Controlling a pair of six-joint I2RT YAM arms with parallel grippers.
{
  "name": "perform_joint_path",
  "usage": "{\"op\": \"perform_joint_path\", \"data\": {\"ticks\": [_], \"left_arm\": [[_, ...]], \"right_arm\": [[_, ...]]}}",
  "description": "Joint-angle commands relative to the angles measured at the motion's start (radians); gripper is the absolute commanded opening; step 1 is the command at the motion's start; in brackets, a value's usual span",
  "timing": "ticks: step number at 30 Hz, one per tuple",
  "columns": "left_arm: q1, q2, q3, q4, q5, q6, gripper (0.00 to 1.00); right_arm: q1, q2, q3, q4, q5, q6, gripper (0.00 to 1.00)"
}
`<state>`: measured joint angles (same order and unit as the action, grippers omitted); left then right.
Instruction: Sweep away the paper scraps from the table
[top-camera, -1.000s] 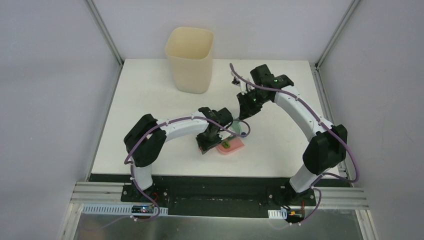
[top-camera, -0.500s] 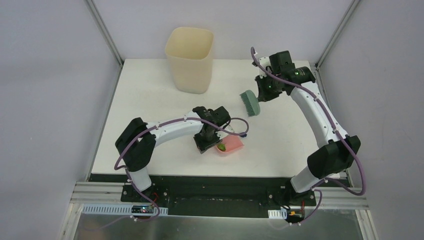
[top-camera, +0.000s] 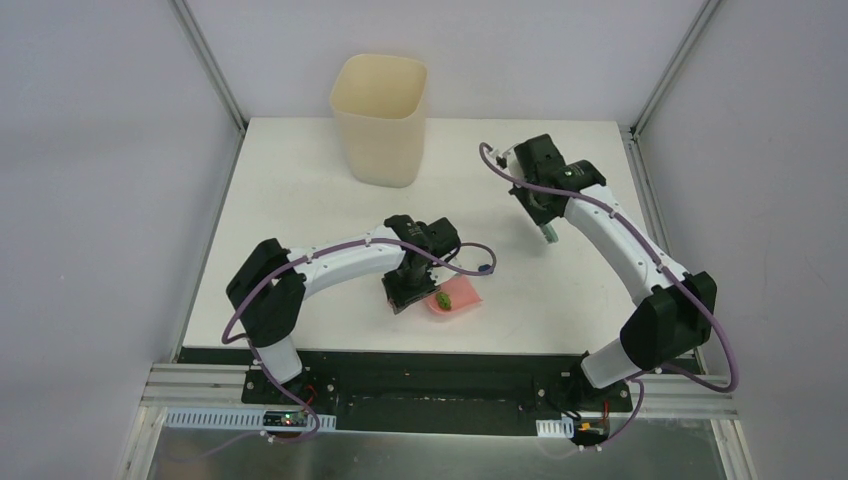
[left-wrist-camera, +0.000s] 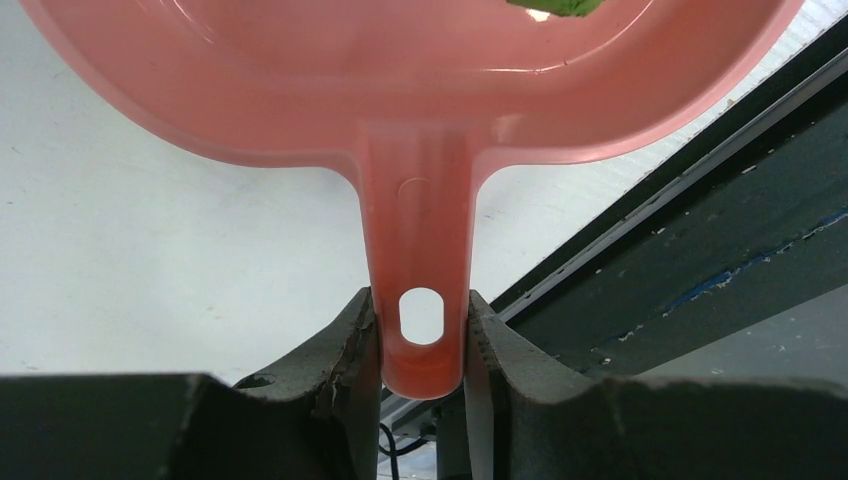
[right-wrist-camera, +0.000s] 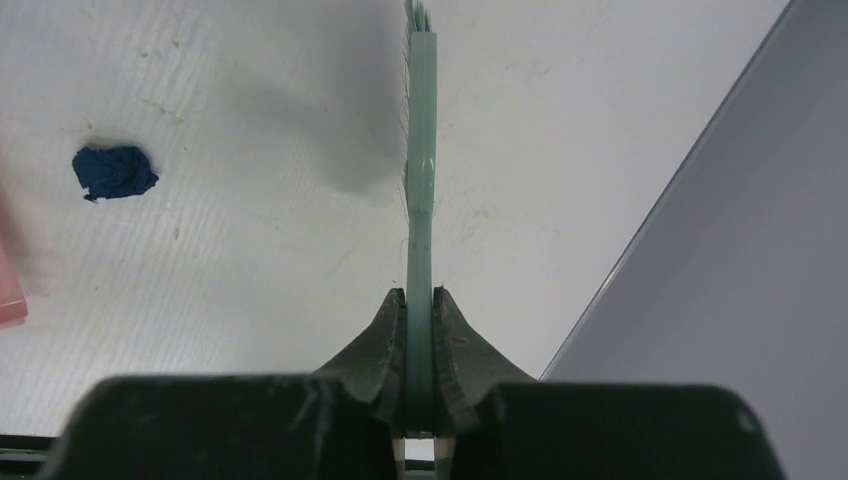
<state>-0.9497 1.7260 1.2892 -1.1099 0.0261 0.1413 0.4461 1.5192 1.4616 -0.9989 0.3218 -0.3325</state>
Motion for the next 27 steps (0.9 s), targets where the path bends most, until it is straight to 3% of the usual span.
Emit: {"op": "perform_joint_path", "data": {"ticks": [1,18,23,27], "left_arm": [[-0.016,0.014,-0.001,0.011,-0.006,-0.013,0.00],[-0.021,0.147,0.036,0.061,0.012,0.017,0.00],[-0.020,0.160,0.035,0.073,0.019,0.018,0.00],[-0.020,0.157,0.030,0.083,0.018,0.023,0.00]], "right_arm": [[0.012,-0.025,-0.058,0.027,-0.010,0.008,0.00],[0.019,0.009,-0.093,-0.035,-0.619,0.157,0.00],[-0.027,0.020,-0.067,-0.050,-0.857,0.225,0.00],[-0.088,0.006,-0.043,-0.055,-0.935,0.240,0.00]]}}
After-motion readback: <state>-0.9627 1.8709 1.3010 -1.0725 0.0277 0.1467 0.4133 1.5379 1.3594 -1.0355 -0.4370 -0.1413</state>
